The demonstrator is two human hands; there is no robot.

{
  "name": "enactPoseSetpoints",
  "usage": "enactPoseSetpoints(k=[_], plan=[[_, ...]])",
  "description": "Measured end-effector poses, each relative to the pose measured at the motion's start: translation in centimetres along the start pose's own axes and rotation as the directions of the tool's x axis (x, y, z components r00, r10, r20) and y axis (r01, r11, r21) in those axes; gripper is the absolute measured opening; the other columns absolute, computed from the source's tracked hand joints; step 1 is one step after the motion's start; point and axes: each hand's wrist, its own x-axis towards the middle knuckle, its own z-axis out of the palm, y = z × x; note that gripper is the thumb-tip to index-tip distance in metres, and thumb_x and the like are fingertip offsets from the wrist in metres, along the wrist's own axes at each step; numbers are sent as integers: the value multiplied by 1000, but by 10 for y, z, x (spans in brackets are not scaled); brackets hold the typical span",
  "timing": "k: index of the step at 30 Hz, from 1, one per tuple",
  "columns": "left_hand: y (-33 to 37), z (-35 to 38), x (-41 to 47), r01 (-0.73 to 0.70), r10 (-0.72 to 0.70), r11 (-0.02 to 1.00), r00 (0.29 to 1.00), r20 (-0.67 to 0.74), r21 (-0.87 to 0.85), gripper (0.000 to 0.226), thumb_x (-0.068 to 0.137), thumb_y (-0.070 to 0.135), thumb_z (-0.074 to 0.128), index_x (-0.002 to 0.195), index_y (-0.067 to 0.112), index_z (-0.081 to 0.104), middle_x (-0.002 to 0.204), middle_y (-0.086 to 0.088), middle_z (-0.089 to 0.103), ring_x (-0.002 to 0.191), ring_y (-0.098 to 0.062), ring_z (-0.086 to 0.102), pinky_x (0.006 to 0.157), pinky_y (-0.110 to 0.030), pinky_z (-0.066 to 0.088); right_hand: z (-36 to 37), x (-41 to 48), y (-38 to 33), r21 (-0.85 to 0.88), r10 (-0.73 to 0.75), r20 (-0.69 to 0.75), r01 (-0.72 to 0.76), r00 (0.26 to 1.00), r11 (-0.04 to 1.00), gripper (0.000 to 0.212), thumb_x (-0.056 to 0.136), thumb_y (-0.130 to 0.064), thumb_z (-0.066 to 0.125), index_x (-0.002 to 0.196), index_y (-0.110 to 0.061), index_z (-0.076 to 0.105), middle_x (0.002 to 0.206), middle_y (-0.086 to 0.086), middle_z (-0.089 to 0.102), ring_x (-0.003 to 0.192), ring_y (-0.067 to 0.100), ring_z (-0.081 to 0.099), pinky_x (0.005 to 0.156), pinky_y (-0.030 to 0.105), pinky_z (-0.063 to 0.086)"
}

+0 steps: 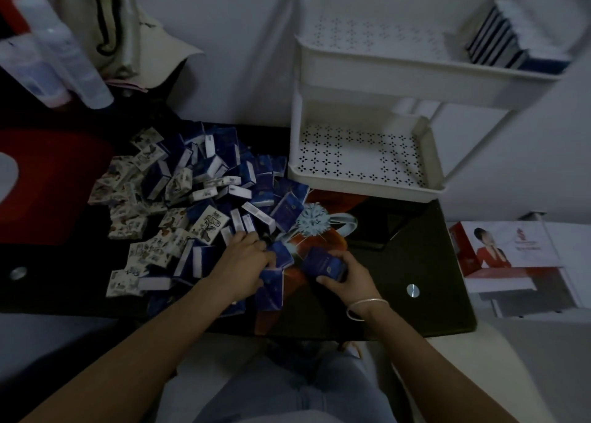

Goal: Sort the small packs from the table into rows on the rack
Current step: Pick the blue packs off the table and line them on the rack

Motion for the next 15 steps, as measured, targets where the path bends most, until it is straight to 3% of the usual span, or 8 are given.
enactPoseSetpoints(k=[3,5,8,11,13,15], plan=[[1,-10,6,-17,6,992,996,-88,-123,31,75,29,70,102,25,54,107,5,50,107,-17,43,84,-30,28,-7,-3,-9,82,19,-36,-16,999,996,62,76,-21,77,130,-23,47,128,-3,52,114,10,52,101,29,44],[2,-17,12,43,-89,929,990,-108,-366,29,77,23,72,94,24,49,99,4,52,100,-20,50,75,-31,33,-17,-7,-20,158,-33,-75,44,997,986,64,76,-21,77,131,-27,45,128,-8,50,117,12,53,100,39,48],[5,-44,24,167,-270,644,963,-18,-747,32,84,22,73,104,22,48,97,6,56,90,-13,57,73,-32,49,-42,-12,-45,132,-196,-199,224,960,966,39,77,-21,75,109,-35,56,120,-19,51,112,7,55,93,40,52],[8,-82,39,69,-296,341,954,-37,-937,35,87,17,70,115,21,50,86,7,63,72,-9,61,65,-29,54,-81,-16,-85,83,-295,-300,333,907,939,15,78,-19,73,85,-31,66,120,-13,56,116,7,54,98,39,48],[11,-109,52,-8,-337,169,939,-66,-986,29,90,14,64,118,15,55,75,4,66,60,-12,61,57,-26,52,-113,-21,-115,84,-320,-306,360,897,929,11,80,-21,71,87,-29,69,128,-11,55,118,9,53,99,31,46],[16,-135,66,-63,-354,-43,934,-43,-997,23,94,13,59,116,9,59,84,-2,67,59,-12,61,54,-24,49,-146,-29,-145,105,-357,-275,397,893,912,26,80,-19,72,105,-26,69,135,-15,48,114,7,54,92,21,51]])
